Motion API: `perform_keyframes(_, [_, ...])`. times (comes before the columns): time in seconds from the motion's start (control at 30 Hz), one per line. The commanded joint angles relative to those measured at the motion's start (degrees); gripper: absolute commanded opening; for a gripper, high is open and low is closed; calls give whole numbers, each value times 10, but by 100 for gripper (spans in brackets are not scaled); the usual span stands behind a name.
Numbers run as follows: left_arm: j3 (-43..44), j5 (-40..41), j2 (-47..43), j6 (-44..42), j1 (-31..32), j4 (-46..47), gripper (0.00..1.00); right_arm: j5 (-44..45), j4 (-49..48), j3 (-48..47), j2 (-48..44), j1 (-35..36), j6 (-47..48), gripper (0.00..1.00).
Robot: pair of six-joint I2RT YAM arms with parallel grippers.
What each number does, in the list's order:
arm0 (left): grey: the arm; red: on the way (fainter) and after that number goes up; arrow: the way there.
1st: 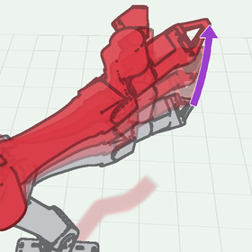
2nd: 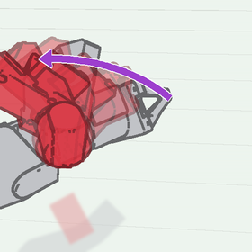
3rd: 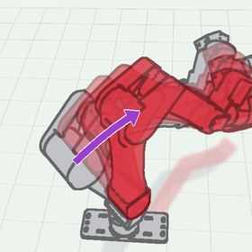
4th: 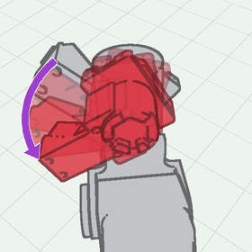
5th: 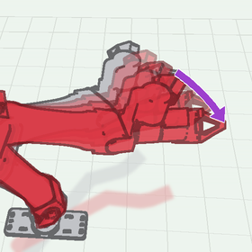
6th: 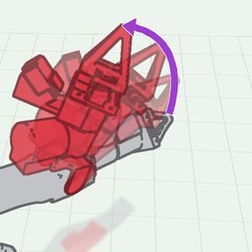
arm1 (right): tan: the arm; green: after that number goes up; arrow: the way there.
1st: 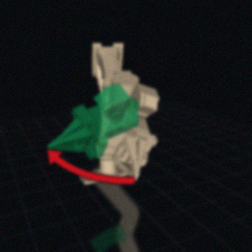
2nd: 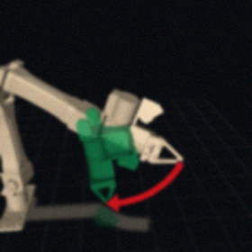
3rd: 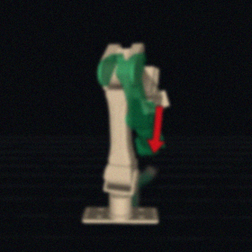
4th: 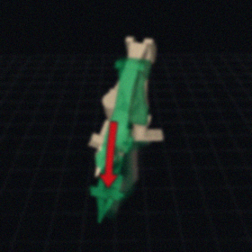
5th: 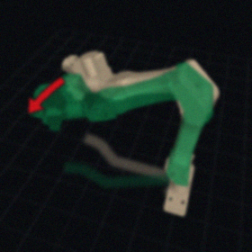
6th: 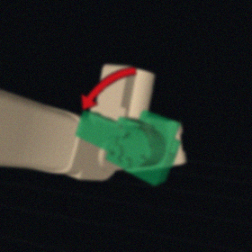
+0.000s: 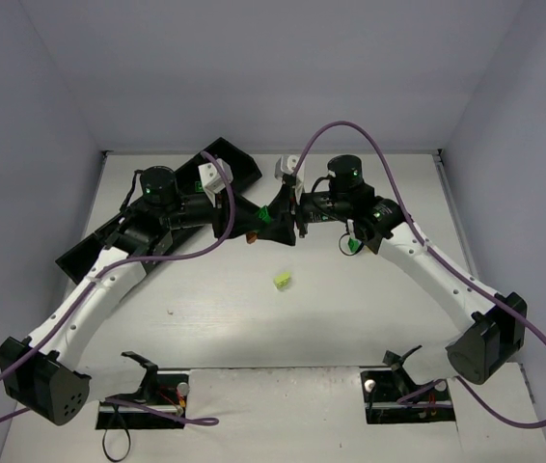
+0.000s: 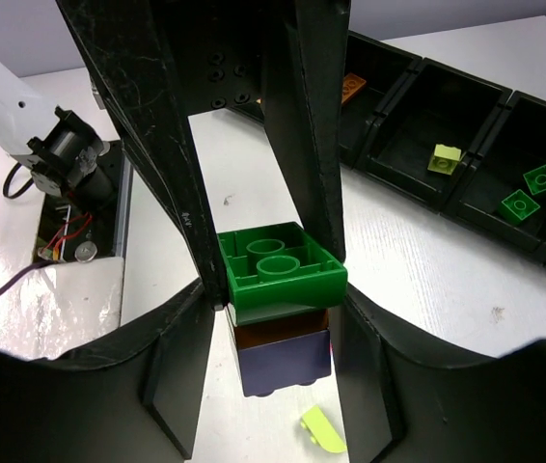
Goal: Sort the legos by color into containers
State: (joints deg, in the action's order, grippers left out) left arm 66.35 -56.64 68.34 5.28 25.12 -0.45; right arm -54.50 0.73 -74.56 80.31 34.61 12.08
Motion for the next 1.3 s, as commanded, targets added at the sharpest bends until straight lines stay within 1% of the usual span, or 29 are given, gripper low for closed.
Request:
perform_keyframes(0.0, [22,-7,-12,-18,4,55,0,-13,-29,-5,-9,3,-2,47])
perform_keyframes(0.1, [22,-6,-13,-22,4,50,0,-9,-29,-2,-12,3,-3,49])
perform_keyframes(0.4, [23,-3,-15,-26,4,49,0,-8,-28,3,-10,3,-8,49])
perform_keyframes(0.6, [23,-4,-16,-28,5,47,0,-3,-27,10,-12,3,-10,44])
perform_keyframes(0.7, [24,-3,-16,-30,4,46,0,-3,-27,14,-14,3,-11,38])
perform_keyframes(0.73, [24,-3,-16,-32,5,44,0,-2,-27,15,-15,3,-11,31])
perform_keyframes(0.83, [24,-6,-15,-32,5,41,0,-2,-28,18,-17,2,-8,16])
perform_keyframes(0.87, [18,-6,-15,-31,4,41,0,-1,-28,19,-18,2,-5,0])
perform_keyframes(0.97, [16,-3,-15,-31,4,41,0,-1,-27,24,-21,0,0,0])
perform_keyframes(1.07, [16,24,-17,-36,0,34,0,4,-27,35,-26,-5,1,0])
perform_keyframes(1.17, [19,92,-9,-40,-13,26,0,37,-27,64,-38,-13,3,0])
perform_keyframes(1.2, [21,134,-4,-38,-19,23,0,60,-27,81,-43,-15,1,0])
perform_keyframes(1.27, [35,193,19,-33,-33,8,0,75,-26,98,-55,-17,-2,0])
